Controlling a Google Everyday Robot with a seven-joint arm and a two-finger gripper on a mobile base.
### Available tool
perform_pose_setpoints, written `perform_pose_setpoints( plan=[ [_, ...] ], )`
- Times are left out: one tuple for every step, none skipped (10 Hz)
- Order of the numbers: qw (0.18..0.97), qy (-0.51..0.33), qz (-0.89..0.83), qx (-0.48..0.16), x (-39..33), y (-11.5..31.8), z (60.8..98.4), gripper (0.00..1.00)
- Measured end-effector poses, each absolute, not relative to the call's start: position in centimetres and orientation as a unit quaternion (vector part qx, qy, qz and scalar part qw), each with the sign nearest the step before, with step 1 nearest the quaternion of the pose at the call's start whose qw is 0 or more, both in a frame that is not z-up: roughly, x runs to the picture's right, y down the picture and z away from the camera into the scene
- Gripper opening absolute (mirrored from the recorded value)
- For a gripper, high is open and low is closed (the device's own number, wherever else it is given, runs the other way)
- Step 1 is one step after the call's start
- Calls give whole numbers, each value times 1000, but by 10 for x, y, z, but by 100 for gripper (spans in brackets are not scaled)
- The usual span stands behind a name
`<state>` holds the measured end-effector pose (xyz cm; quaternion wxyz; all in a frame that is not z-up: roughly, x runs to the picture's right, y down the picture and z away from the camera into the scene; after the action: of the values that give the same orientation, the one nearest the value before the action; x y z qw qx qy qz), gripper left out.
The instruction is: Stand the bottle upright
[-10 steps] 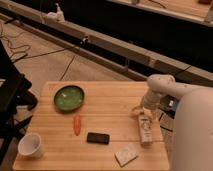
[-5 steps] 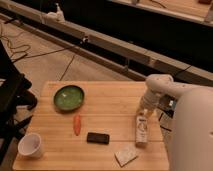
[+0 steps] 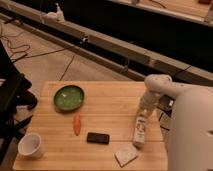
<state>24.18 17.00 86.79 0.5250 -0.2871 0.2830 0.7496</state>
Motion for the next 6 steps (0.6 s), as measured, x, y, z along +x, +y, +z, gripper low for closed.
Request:
perform_pose_setpoints(
  plan=[
    [525, 284, 749, -286, 242, 170, 868, 0],
    [526, 285, 749, -285, 243, 168, 868, 0],
    [526, 285, 751, -281, 245, 164, 868, 0],
    [529, 281, 753, -271, 247, 152, 866, 0],
    [532, 276, 756, -262, 250, 141, 864, 0],
    [534, 272, 759, -254, 252, 130, 862, 0]
  ],
)
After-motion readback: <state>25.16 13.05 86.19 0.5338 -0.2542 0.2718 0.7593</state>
